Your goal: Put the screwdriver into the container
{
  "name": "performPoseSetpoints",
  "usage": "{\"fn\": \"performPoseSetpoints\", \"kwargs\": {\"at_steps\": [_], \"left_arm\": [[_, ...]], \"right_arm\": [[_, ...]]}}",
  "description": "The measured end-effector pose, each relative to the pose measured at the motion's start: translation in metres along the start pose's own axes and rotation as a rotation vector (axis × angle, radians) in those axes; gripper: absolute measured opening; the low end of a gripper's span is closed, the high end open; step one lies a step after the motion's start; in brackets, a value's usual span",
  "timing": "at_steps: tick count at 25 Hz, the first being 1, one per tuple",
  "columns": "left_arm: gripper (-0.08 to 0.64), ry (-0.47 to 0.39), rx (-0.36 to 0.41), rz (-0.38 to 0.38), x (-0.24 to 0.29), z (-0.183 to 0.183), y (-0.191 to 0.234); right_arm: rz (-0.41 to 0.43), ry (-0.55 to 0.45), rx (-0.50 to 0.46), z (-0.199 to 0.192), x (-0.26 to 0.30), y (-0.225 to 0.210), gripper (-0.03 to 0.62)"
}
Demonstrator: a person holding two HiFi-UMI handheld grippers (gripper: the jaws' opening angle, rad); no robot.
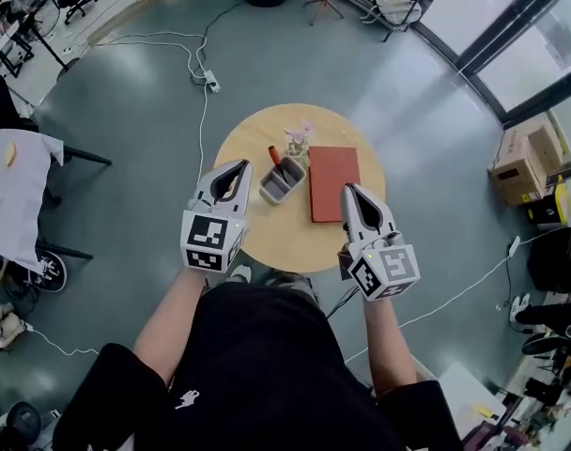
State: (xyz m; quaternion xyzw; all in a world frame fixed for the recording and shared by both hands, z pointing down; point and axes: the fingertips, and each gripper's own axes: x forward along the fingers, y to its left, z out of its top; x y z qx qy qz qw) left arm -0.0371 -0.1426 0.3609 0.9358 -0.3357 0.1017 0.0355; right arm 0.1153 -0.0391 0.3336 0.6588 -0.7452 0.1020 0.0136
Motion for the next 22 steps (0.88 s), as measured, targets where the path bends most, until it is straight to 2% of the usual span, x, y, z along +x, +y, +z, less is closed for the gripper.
{"fn": "performPoseSetpoints", "kwargs": {"at_steps": [6,11,16,22], "left_arm": [[0.002,-0.026,0.012,-0.045,-0.014,-0.001,0.011],[0.002,-0.016,0.029,-0.094,-0.022,-0.004,0.013],[0.002,-0.007,0.053,-0.147,-0.022,-0.004,0.011],[0.001,-0.016,0.046,-0.167,-0.018,-0.006,0.013]], "right_arm": [[-0.036,-0.022,0.014,-0.002,-0.012,0.024,0.000],[-0.060,-0.024,0.019,-0.004,-0.017,0.042,0.000],[-0.087,-0.021,0.022,-0.004,-0.014,0.045,0.000],[-0.105,-0.008,0.008,-0.004,-0.009,0.043,0.000]]}}
